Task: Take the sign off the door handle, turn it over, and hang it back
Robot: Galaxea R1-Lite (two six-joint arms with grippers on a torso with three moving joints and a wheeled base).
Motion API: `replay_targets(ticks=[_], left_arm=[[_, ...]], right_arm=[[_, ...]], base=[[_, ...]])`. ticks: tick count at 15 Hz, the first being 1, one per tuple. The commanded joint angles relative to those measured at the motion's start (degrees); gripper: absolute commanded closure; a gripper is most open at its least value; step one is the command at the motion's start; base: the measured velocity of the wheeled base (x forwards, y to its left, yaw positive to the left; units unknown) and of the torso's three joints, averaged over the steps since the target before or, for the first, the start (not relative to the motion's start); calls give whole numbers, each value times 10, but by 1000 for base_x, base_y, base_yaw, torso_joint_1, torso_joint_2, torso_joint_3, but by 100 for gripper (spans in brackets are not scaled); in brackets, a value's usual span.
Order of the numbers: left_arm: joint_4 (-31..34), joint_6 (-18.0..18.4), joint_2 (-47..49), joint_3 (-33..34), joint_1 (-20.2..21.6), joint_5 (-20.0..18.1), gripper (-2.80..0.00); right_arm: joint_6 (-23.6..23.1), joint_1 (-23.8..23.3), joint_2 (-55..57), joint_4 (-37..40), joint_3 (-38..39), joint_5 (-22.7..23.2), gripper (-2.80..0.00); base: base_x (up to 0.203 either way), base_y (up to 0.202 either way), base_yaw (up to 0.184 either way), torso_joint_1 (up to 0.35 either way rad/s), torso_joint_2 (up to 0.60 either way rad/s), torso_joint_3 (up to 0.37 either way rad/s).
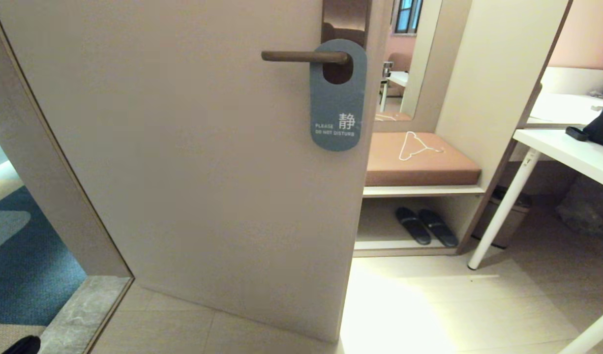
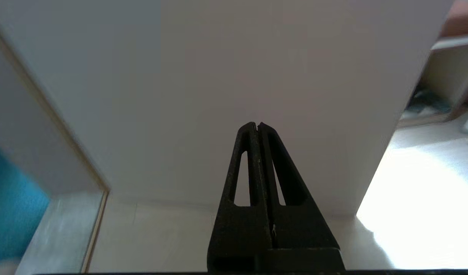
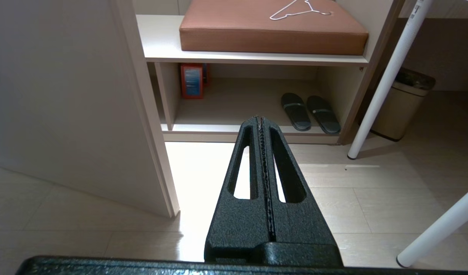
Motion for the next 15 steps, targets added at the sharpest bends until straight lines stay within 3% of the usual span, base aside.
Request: replay_targets(ticks=[1,3,5,7,12,15], left_arm=[[8,-1,-42,8,10,1,0],[8,9,-42,8,14,5,0],[11,16,-50,8,47,-1,0],[51,17,-97,8,70,-19,0],[173,21,-205,8,70,-23,0],[185,21,-205,8,70,-23,0]], right_arm=[[0,0,0,0,0,0,0],[0,0,0,0,0,0,0],[0,0,0,0,0,0,0],[0,0,0,0,0,0,0],[0,0,0,0,0,0,0],[0,0,0,0,0,0,0]], base=[[0,0,0,0,0,0],[0,0,0,0,0,0],[0,0,0,0,0,0],[0,0,0,0,0,0],[0,0,0,0,0,0],[0,0,0,0,0,0]])
